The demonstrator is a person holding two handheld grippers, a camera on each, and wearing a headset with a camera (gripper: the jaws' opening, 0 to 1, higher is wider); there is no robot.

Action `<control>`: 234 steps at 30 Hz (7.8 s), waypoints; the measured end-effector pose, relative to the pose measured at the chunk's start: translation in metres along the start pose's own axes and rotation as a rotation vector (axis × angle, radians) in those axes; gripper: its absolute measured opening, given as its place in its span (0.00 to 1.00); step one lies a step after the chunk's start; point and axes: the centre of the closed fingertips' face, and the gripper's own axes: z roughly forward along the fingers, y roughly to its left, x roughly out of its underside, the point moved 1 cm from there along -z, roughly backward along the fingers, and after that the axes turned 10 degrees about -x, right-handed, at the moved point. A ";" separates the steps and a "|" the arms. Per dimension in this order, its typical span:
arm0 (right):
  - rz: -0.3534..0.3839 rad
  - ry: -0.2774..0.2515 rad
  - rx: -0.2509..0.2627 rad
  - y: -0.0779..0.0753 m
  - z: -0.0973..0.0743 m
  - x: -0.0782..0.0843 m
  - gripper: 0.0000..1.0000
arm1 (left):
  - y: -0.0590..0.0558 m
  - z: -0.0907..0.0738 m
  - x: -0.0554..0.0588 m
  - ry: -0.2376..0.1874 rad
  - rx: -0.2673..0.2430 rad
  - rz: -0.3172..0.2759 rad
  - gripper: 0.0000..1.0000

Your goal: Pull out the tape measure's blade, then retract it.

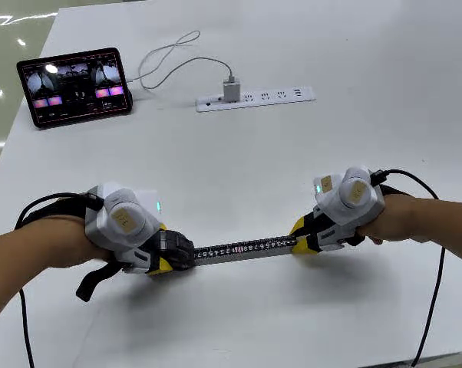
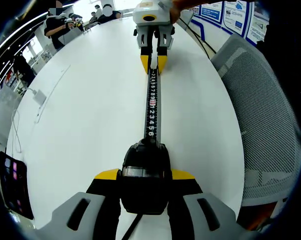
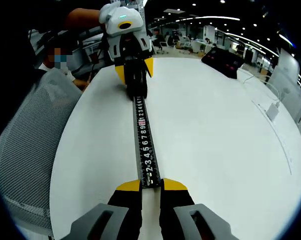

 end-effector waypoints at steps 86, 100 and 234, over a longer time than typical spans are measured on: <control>0.032 0.043 0.023 0.002 -0.029 0.033 0.08 | 0.000 0.000 0.000 0.007 -0.001 0.000 0.30; 0.038 0.044 0.028 0.000 -0.032 0.040 0.08 | -0.001 0.000 0.000 0.004 -0.004 -0.002 0.30; 0.415 -0.264 0.515 0.100 -0.126 0.086 0.99 | -0.038 -0.086 0.077 -0.277 -0.397 -0.750 0.99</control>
